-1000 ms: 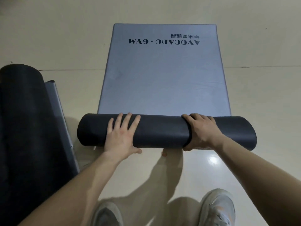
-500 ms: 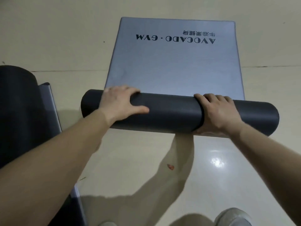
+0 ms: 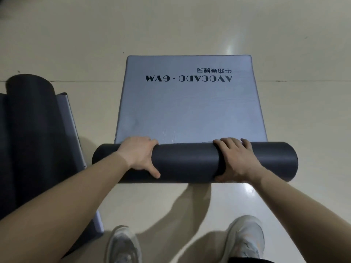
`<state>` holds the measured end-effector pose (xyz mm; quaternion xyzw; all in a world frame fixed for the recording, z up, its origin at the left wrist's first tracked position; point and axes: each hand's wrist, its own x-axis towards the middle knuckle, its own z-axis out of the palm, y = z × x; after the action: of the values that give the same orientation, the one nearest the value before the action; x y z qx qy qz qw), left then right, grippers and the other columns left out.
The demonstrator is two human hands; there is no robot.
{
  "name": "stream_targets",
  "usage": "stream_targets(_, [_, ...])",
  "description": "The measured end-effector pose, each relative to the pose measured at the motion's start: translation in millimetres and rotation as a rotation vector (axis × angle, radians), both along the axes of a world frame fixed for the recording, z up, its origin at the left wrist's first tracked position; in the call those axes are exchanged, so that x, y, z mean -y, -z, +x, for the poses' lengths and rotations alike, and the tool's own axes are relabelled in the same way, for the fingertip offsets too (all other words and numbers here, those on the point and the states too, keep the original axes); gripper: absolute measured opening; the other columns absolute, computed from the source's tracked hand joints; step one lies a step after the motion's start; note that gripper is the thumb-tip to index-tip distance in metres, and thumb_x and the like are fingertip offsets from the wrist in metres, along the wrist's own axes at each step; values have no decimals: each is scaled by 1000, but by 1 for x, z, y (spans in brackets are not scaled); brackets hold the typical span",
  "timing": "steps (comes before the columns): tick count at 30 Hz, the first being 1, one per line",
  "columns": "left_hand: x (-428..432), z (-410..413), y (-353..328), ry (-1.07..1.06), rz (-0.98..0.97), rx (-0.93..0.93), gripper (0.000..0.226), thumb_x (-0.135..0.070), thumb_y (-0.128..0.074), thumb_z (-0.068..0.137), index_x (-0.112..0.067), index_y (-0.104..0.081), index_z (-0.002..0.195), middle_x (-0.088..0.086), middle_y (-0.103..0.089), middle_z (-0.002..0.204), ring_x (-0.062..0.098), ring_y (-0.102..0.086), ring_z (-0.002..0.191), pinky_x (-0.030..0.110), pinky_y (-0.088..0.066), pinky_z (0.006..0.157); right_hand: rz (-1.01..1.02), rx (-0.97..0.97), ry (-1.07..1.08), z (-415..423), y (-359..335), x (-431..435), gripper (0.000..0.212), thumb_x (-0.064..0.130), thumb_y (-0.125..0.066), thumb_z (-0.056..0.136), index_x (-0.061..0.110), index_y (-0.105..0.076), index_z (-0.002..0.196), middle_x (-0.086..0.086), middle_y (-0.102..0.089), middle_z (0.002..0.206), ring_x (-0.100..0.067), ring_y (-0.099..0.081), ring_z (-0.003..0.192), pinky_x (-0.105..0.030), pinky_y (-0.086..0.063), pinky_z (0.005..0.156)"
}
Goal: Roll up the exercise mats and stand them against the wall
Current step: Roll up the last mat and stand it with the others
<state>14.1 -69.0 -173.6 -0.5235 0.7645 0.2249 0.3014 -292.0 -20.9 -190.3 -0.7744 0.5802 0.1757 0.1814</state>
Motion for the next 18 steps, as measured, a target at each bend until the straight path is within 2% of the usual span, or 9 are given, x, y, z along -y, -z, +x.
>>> stream_targets(3, [12,3,-5,-202,75,-78,111,-81,-82,41,-40,-51,140,-9,-66,128,21,-62,112,37,-50,88,-84,-77,3,6,12,-37,146,83,-69,57,20,11,161,-13,-5,172,-36,-1,158,-63,-3,123])
stream_targets(5, [-5,0,-4,-256,-107,-78,104,-76,-81,56,-40,-45,146,-7,-59,141,23,-55,126,41,-44,102,-68,-105,19,10,18,-35,157,88,-73,53,21,24,158,-15,4,172,-38,7,158,-65,3,122])
stream_targets(7, [-46,-7,4,-245,-354,-67,96,-75,-68,75,-34,-34,155,1,-39,160,29,-37,144,46,-30,114,-34,-83,42,12,17,-14,157,88,-74,54,21,21,159,-12,5,172,-37,7,159,-63,3,123])
stream_targets(9, [-76,-13,19,-203,-348,-26,124,-84,-60,72,-24,-1,163,11,3,171,38,-3,156,54,-10,123,-28,-55,59,11,14,14,154,89,-74,50,23,9,161,-9,-7,170,-34,-3,158,-60,-5,126])
stream_targets(10, [-78,-13,28,-156,-320,24,139,-88,-61,65,-21,14,161,12,17,169,40,10,155,56,-1,123,-27,-51,50,10,13,26,152,90,-73,48,24,5,161,-8,-11,168,-33,-6,157,-60,-7,126])
stream_targets(11, [-69,-12,36,-124,-327,44,145,-88,-64,62,-21,21,159,13,20,168,40,13,155,57,2,123,-31,-55,41,9,13,33,151,90,-72,48,25,4,161,-8,-11,167,-33,-7,157,-60,-8,125])
stream_targets(14, [-22,-4,49,-145,-417,-38,137,-81,-73,61,-26,2,162,8,-6,171,33,-7,156,52,-6,125,-143,-78,25,10,21,33,145,83,-76,54,25,1,162,-11,-14,167,-36,-12,156,-64,-10,123])
stream_targets(16, [9,0,47,-99,-415,-70,131,-84,-69,54,-30,-13,159,2,-25,165,27,-25,151,47,-16,125,-246,-93,3,11,27,32,135,75,-81,56,25,-12,161,-11,-30,164,-36,-27,151,-64,-21,121])
stream_targets(18, [33,6,40,-63,-362,-97,129,-88,-66,47,-32,-23,155,-3,-39,156,24,-40,141,44,-27,120,-268,-64,-21,11,25,51,128,76,-80,53,28,-22,156,-6,-43,156,-33,-42,142,-58,-30,117])
